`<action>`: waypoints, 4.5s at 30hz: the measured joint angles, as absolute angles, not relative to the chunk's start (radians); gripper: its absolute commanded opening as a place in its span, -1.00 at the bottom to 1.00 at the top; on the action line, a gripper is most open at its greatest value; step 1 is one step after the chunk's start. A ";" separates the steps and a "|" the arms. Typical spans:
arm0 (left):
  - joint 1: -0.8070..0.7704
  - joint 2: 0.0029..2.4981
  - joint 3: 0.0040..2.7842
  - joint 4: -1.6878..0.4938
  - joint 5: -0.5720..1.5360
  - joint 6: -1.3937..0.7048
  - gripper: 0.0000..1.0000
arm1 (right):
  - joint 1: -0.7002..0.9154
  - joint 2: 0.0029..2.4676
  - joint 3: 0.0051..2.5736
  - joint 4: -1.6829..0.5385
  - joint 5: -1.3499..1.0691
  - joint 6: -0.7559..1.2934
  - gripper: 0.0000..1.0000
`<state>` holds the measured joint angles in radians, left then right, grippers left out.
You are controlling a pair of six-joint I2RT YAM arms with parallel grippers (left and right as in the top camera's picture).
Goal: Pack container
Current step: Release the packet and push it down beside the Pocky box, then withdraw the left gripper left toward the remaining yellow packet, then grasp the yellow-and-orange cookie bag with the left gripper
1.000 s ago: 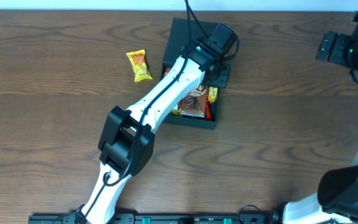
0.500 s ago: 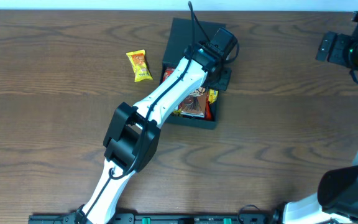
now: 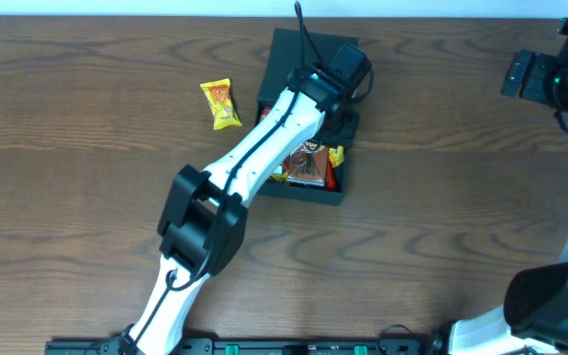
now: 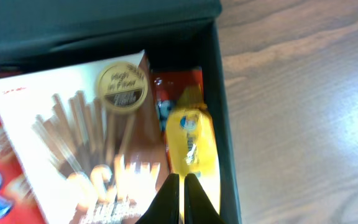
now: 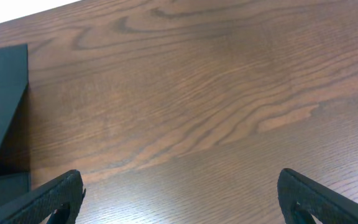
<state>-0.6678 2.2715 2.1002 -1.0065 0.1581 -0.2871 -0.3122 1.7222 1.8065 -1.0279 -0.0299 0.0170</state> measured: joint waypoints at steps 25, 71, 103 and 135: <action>-0.728 2.123 1.886 -1.001 0.158 -0.242 -0.88 | -0.312 1.721 1.806 -1.028 -0.030 0.017 0.98; -0.728 2.155 1.801 -0.808 0.139 -0.235 -0.88 | -0.312 1.721 1.806 -1.029 -0.030 0.017 0.99; -0.225 2.188 1.861 -0.829 0.044 -0.317 0.78 | -0.312 1.721 1.806 -1.039 -0.030 0.017 0.98; -0.224 2.318 1.883 -0.880 0.007 -0.314 -0.88 | -0.312 1.721 1.806 -1.058 -0.030 0.017 0.99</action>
